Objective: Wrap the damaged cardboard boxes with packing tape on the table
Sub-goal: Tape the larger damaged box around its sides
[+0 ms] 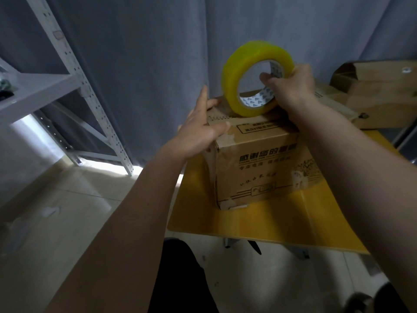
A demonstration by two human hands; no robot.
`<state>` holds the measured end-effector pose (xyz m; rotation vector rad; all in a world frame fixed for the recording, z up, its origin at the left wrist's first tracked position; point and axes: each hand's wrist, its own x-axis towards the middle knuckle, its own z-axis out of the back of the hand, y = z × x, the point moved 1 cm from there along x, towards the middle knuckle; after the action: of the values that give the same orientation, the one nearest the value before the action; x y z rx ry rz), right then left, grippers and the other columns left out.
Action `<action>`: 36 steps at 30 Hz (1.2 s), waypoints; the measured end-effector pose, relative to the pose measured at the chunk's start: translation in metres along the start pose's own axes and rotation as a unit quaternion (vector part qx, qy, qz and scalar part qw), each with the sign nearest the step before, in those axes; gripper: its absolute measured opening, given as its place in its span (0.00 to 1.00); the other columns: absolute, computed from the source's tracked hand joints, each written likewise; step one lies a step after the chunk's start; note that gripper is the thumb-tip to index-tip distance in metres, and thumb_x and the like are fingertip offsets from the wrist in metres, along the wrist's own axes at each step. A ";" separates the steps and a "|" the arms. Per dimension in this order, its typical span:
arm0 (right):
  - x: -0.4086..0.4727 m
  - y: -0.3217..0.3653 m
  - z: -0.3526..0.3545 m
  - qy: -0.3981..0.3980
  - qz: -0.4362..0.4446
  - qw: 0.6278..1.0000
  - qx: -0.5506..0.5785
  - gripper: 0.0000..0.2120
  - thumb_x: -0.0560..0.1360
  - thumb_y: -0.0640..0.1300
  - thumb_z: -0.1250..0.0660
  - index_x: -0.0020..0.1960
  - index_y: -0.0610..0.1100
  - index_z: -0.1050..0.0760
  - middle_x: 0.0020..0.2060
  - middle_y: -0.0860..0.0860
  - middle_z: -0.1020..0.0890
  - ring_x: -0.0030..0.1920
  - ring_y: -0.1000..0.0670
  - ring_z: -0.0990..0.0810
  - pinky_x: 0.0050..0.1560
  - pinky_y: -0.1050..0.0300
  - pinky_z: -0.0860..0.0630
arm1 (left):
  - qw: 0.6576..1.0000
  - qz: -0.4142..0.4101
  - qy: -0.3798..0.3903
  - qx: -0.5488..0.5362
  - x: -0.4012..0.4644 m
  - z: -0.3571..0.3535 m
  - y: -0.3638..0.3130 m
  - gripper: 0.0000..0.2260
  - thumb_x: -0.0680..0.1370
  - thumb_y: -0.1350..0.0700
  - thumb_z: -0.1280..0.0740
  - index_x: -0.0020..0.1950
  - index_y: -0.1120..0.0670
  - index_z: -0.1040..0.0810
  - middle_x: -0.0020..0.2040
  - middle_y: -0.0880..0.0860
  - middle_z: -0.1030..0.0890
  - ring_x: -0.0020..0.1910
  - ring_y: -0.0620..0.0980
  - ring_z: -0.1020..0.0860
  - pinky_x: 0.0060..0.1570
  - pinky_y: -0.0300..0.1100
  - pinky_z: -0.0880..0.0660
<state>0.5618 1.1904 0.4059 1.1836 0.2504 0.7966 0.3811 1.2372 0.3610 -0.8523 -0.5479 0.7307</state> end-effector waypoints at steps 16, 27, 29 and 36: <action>0.015 -0.004 0.029 -0.002 0.043 0.997 -0.062 0.19 0.74 0.50 0.29 0.59 0.39 0.23 0.55 0.44 0.19 0.56 0.45 0.21 0.60 0.46 0.25 | 1.000 -0.001 0.006 0.030 0.001 0.003 -0.001 0.42 0.73 0.45 0.37 0.80 0.49 0.59 0.75 0.40 0.38 0.76 0.47 0.42 0.74 0.58 0.47; 0.014 -0.016 0.040 -0.058 -0.017 0.998 -0.002 0.16 0.69 0.51 0.24 0.50 0.43 0.22 0.50 0.48 0.19 0.51 0.48 0.20 0.55 0.49 0.22 | 0.999 0.010 0.004 0.047 0.003 0.001 0.000 0.35 0.80 0.54 0.38 0.80 0.48 0.58 0.77 0.40 0.41 0.76 0.46 0.48 0.75 0.59 0.51; 0.013 -0.020 0.035 -0.034 -0.045 0.998 0.021 0.23 0.68 0.48 0.23 0.59 0.40 0.23 0.55 0.45 0.19 0.55 0.46 0.20 0.58 0.48 0.22 | 0.999 0.011 0.002 0.051 0.002 0.000 0.000 0.35 0.80 0.54 0.38 0.80 0.47 0.57 0.77 0.40 0.41 0.76 0.46 0.48 0.75 0.59 0.51; 0.016 -0.007 0.041 -0.006 0.016 0.998 0.063 0.13 0.77 0.42 0.31 0.59 0.40 0.23 0.50 0.50 0.21 0.51 0.53 0.23 0.51 0.58 0.26 | 0.998 0.013 0.012 0.060 -0.001 0.001 -0.005 0.33 0.82 0.54 0.40 0.80 0.48 0.57 0.77 0.41 0.42 0.76 0.45 0.49 0.75 0.58 0.52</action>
<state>0.5992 1.1703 0.4193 1.3132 0.2761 0.8100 0.3815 1.2347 0.3649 -0.7576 -0.4673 0.7689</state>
